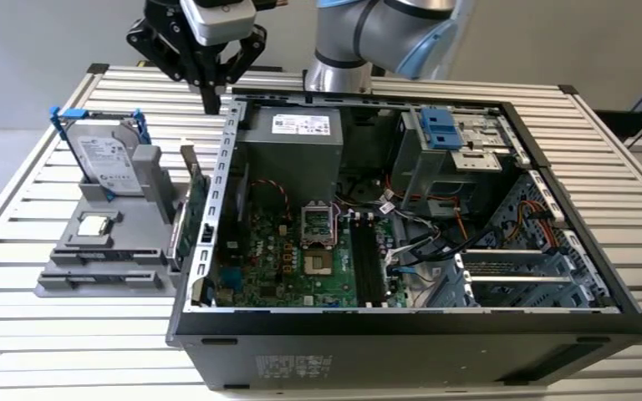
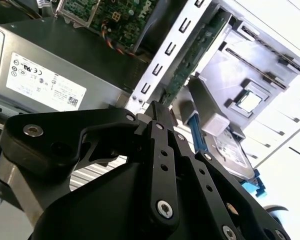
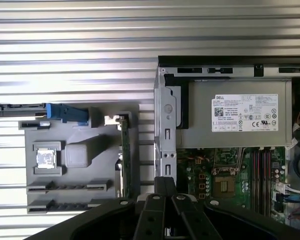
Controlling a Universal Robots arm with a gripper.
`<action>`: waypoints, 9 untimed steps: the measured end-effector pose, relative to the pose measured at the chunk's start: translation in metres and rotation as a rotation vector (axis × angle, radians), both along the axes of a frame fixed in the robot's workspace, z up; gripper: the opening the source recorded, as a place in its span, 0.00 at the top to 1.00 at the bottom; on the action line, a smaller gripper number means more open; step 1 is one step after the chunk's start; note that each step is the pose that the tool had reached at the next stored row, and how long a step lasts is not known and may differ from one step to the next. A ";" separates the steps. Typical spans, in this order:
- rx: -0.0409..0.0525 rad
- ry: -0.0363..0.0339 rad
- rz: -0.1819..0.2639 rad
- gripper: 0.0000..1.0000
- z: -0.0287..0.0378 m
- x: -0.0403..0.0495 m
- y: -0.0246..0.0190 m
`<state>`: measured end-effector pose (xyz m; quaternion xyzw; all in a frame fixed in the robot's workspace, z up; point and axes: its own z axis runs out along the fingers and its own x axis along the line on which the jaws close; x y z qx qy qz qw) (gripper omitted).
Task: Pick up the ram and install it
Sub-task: 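Reach for the ram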
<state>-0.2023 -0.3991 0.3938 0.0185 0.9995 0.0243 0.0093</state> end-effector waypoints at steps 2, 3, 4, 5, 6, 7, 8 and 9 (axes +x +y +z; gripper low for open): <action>0.0000 0.0000 0.000 1.00 0.0000 -0.0032 0.0000; 0.0001 0.0000 0.000 1.00 0.0000 -0.0047 0.0000; 0.0000 0.0000 0.000 1.00 0.0000 -0.0063 0.0000; 0.0000 0.0000 0.000 1.00 0.0000 -0.0078 0.0000; 0.0000 0.0000 0.000 1.00 0.0000 -0.0092 0.0000; 0.0000 0.0000 0.000 1.00 0.0000 -0.0107 0.0000; 0.0000 0.0000 0.000 1.00 0.0000 -0.0122 0.0000; 0.0000 0.0000 0.000 1.00 0.0000 -0.0136 0.0000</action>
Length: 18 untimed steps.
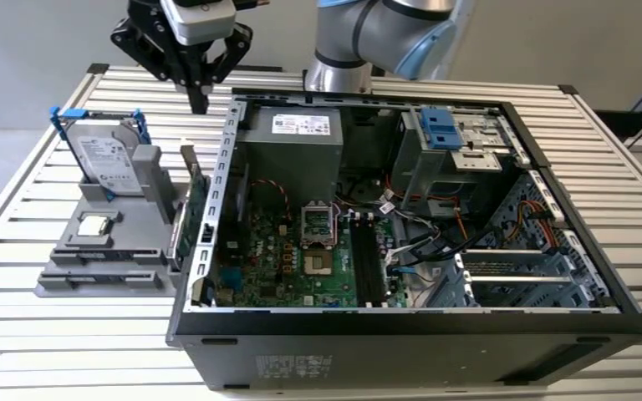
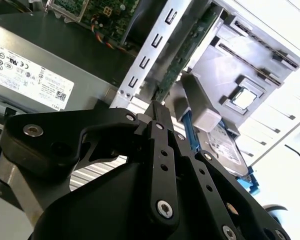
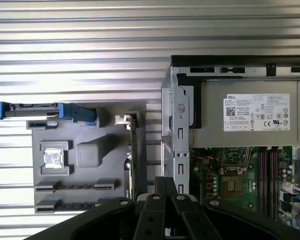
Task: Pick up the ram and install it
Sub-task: 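Reach for the ram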
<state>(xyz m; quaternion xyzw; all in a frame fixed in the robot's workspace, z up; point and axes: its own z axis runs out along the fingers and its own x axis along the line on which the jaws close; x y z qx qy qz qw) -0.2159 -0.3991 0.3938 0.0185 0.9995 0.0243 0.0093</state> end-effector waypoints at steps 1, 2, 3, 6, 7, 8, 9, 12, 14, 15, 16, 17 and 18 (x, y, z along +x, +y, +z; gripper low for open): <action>0.0000 0.0000 0.000 1.00 0.0000 -0.0015 0.0000; 0.0000 0.0000 0.000 1.00 0.0000 -0.0029 0.0000; 0.0000 0.0000 0.000 1.00 0.0000 -0.0044 0.0000; 0.0000 0.0000 0.000 1.00 0.0000 -0.0087 0.0000; 0.0000 0.0000 0.000 1.00 0.0000 -0.0101 0.0000; 0.0000 0.0000 0.000 1.00 0.0000 -0.0116 0.0000; 0.0000 0.0000 0.000 1.00 0.0000 -0.0131 0.0000; 0.0001 -0.0001 0.000 1.00 -0.0001 -0.0174 0.0000; 0.0000 0.0000 0.000 1.00 0.0000 -0.0202 0.0000; 0.0000 0.0000 0.001 1.00 0.0000 -0.0216 0.0000; 0.0000 -0.0001 0.001 1.00 0.0000 -0.0229 0.0000; 0.0000 0.0000 0.001 1.00 0.0000 -0.0242 0.0000; 0.0001 0.0000 0.001 1.00 0.0000 -0.0256 0.0000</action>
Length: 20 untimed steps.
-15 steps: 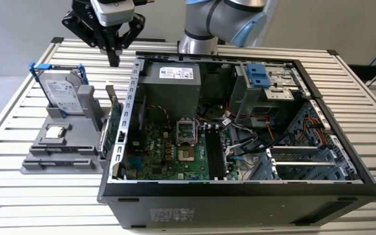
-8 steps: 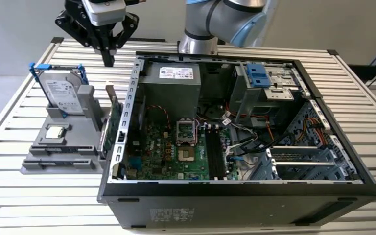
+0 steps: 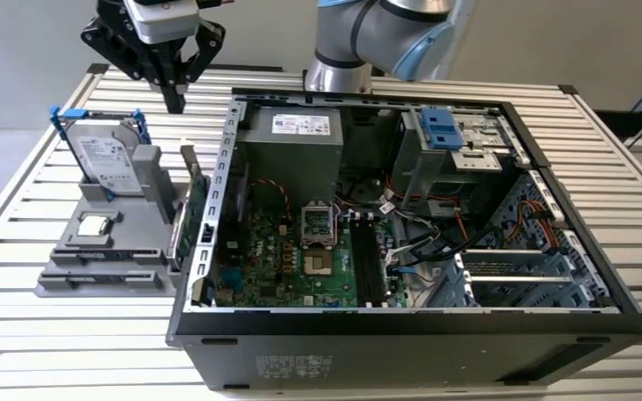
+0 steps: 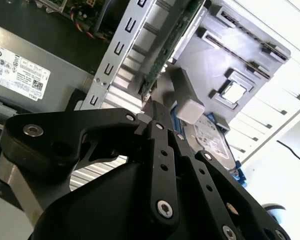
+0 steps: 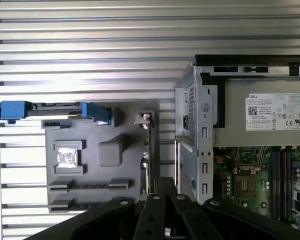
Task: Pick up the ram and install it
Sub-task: 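Reach for the ram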
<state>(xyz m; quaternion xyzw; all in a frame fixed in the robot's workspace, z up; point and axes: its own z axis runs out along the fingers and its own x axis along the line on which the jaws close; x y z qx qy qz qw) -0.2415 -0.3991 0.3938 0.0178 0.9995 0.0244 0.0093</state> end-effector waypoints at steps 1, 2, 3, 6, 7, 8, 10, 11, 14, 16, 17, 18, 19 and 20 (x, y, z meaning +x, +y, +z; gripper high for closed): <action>0.0000 0.0000 0.000 1.00 0.0000 -0.0014 0.0000; 0.0000 0.0000 0.000 1.00 0.0000 -0.0029 0.0000; 0.0000 0.0000 0.001 1.00 0.0000 -0.0045 0.0000; 0.0000 0.0000 0.002 1.00 0.0000 -0.0094 0.0000; 0.0000 0.0000 0.002 1.00 0.0000 -0.0111 0.0000; 0.0000 0.0000 0.003 1.00 0.0000 -0.0127 0.0000; 0.0000 0.0000 0.003 1.00 0.0000 -0.0160 0.0000; -0.0001 0.0000 0.004 1.00 0.0000 -0.0177 0.0000; 0.0000 0.0000 0.005 1.00 0.0000 -0.0230 0.0000; 0.0000 0.0000 0.005 1.00 0.0000 -0.0264 0.0000; 0.0000 0.0000 0.006 1.00 0.0000 -0.0281 0.0000; 0.0000 0.0000 0.006 1.00 0.0000 -0.0296 0.0000; 0.0000 0.0000 0.006 1.00 0.0000 -0.0314 0.0000; 0.0000 0.0000 0.007 1.00 0.0000 -0.0331 0.0000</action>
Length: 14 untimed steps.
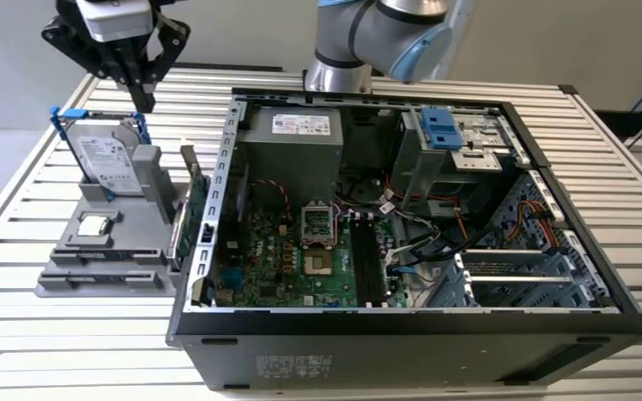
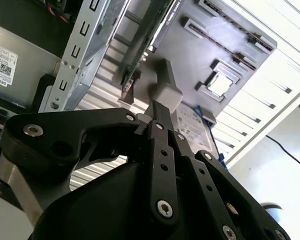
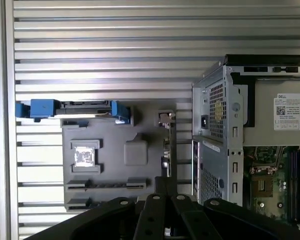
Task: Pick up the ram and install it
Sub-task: 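Reach for the ram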
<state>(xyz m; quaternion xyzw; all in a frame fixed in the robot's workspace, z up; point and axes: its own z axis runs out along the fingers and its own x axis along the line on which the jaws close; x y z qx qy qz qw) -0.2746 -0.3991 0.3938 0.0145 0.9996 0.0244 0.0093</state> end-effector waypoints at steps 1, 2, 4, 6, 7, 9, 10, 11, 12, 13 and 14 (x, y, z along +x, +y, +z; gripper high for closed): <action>0.0000 0.0000 0.000 1.00 0.0000 -0.0016 0.0000; -0.0001 0.0001 0.001 1.00 0.0000 -0.0034 0.0000; 0.0000 0.0000 0.001 1.00 0.0000 -0.0067 0.0000; -0.0001 0.0001 0.002 1.00 0.0000 -0.0102 0.0000; 0.0000 0.0000 0.002 1.00 0.0000 -0.0119 0.0000; 0.0000 0.0000 0.003 1.00 0.0000 -0.0153 0.0000; 0.0000 0.0001 0.003 1.00 0.0000 -0.0170 0.0000; 0.0000 0.0000 0.004 1.00 0.0000 -0.0189 0.0000; 0.0000 0.0000 0.004 1.00 0.0000 -0.0207 0.0000; 0.0000 0.0000 0.004 1.00 0.0000 -0.0223 0.0000; 0.0000 0.0000 0.005 1.00 0.0000 -0.0241 0.0000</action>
